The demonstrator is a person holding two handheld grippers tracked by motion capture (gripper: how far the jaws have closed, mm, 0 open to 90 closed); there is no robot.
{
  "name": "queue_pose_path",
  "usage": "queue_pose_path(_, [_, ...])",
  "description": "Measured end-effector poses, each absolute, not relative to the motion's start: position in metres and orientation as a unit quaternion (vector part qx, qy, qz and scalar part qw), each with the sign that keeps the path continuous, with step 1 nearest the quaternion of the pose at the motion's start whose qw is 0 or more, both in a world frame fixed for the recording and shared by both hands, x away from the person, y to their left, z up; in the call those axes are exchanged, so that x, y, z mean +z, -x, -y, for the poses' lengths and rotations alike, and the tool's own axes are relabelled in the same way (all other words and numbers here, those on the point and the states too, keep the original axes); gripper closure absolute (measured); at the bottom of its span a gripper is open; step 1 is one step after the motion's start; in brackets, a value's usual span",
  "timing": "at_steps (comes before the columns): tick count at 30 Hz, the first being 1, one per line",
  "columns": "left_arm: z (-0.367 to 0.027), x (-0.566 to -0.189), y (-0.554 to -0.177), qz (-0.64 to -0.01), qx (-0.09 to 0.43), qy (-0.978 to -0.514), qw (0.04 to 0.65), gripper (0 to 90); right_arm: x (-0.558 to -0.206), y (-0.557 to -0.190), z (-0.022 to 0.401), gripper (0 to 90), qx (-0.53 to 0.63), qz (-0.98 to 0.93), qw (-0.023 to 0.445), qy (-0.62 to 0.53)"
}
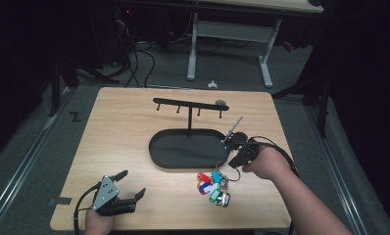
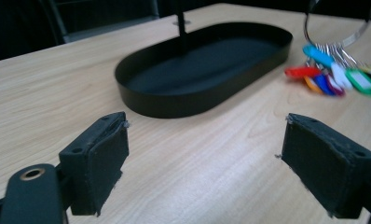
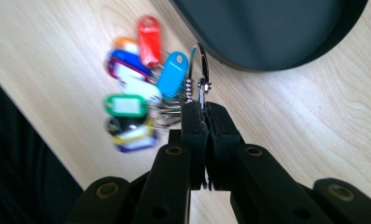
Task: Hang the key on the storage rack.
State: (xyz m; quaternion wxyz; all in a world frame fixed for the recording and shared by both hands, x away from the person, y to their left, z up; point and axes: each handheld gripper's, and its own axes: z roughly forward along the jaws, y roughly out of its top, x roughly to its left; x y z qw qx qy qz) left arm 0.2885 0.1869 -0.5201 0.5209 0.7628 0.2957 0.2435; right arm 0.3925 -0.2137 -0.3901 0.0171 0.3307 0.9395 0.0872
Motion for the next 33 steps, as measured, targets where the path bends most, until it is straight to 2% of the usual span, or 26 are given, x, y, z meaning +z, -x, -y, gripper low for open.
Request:
queue_pose_path(17, [-0.182,-0.518,-0.294,-0.295,0.243,-0.758,0.528,15.0,-0.326,-0.39,0.219,87.5,0.095,-0.933,0.049,-0.342])
queue_pose_path(33, [-0.182,-0.518,-0.293,-0.29,0.245,-0.761,0.527,15.0,-0.293,-0.398,0.206,87.5,0.098,-0.934,0.069,-0.338])
